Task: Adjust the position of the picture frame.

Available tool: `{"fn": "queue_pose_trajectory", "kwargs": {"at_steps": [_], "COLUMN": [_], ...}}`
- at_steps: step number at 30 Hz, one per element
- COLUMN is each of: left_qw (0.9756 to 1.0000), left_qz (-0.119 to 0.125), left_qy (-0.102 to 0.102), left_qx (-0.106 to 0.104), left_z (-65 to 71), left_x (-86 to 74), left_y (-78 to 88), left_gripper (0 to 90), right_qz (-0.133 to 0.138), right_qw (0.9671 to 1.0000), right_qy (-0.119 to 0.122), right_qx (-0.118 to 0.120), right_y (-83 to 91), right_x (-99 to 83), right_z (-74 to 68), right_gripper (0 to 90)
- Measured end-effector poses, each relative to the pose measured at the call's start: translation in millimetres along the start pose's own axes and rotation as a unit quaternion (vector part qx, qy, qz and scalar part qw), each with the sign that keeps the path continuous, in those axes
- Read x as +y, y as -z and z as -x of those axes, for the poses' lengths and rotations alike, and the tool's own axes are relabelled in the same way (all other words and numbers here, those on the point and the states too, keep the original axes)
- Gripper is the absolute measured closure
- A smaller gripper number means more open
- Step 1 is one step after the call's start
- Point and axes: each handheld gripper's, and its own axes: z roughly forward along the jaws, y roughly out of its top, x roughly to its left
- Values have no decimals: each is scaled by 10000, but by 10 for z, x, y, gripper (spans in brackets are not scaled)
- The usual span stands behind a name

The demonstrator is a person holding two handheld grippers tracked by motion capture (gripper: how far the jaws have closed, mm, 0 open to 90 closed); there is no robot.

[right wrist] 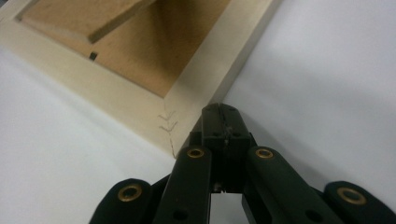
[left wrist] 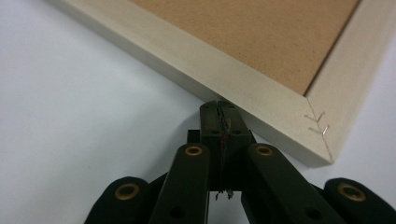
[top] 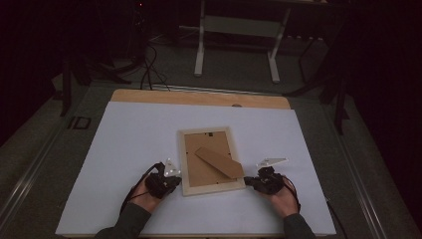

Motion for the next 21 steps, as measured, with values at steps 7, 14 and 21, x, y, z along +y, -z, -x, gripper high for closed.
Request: {"fn": "queue_pose_trajectory", "kwargs": {"at_steps": [7,14,21], "left_qw": [9995,9982,9927], "left_qz": [158,479,710], "left_qy": [261,239,-57], "left_qx": [22,-271,-972], "left_z": [-90,-45,173], "left_x": [-7,14,36], "left_y": [8,145,238], "left_gripper": [900,900,900], "right_qz": [15,34,1], "right_qw": [10000,10000,9998], "right_qy": [62,65,148], "right_qx": [29,51,109], "right_y": [-22,-38,-47], "right_x": [4,11,19], "right_z": [-42,-60,-88], "right_gripper": [900,900,900]}}
